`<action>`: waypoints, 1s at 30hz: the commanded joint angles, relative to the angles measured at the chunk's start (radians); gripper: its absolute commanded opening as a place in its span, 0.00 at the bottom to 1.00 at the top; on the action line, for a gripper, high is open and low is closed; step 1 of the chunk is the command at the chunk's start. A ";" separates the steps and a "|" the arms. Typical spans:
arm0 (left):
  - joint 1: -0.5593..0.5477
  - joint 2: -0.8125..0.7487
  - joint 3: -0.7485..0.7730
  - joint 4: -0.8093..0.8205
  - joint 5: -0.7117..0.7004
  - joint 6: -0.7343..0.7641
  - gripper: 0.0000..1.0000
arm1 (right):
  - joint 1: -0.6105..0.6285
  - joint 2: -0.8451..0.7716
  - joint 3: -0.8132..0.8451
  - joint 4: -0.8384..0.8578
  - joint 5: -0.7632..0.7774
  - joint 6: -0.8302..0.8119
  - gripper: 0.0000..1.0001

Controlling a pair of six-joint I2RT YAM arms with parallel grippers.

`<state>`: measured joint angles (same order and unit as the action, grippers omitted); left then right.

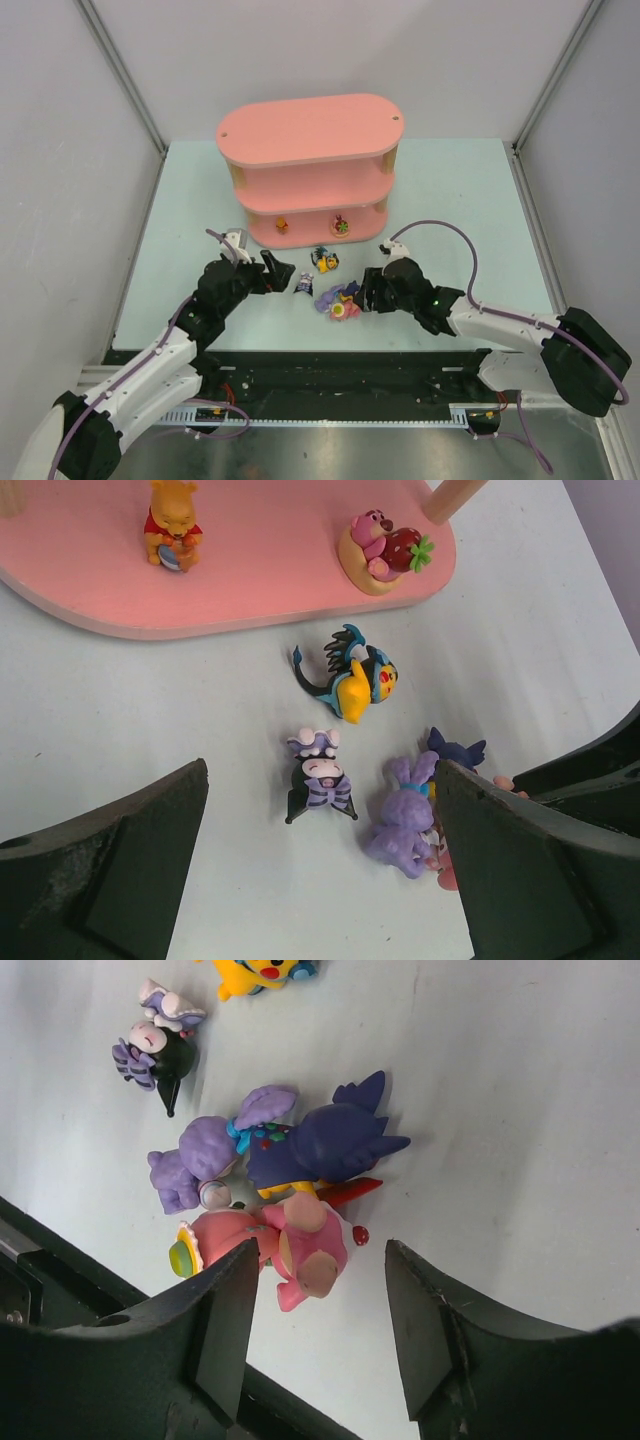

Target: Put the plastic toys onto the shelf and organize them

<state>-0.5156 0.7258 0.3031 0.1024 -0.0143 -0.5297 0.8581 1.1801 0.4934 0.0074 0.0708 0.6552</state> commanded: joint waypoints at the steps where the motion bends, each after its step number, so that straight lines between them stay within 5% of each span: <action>1: -0.008 -0.006 0.037 0.037 0.017 0.019 1.00 | 0.004 0.019 0.002 0.068 -0.014 -0.008 0.57; 6: -0.009 0.004 0.037 0.048 0.019 0.016 1.00 | 0.002 0.039 0.002 0.081 -0.014 -0.014 0.42; 11: -0.009 0.011 0.036 0.056 0.017 0.017 1.00 | -0.001 0.052 0.002 0.086 -0.023 -0.017 0.40; 20: -0.009 0.009 0.022 0.068 0.017 0.007 1.00 | -0.004 0.006 0.002 0.037 -0.006 -0.042 0.03; 30: -0.009 0.011 0.042 0.083 0.043 0.004 1.00 | -0.048 -0.191 0.002 -0.147 0.017 -0.078 0.00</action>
<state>-0.5175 0.7380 0.3031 0.1463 -0.0120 -0.5312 0.8337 1.0798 0.4908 -0.0666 0.0731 0.6048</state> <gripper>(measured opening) 0.996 0.152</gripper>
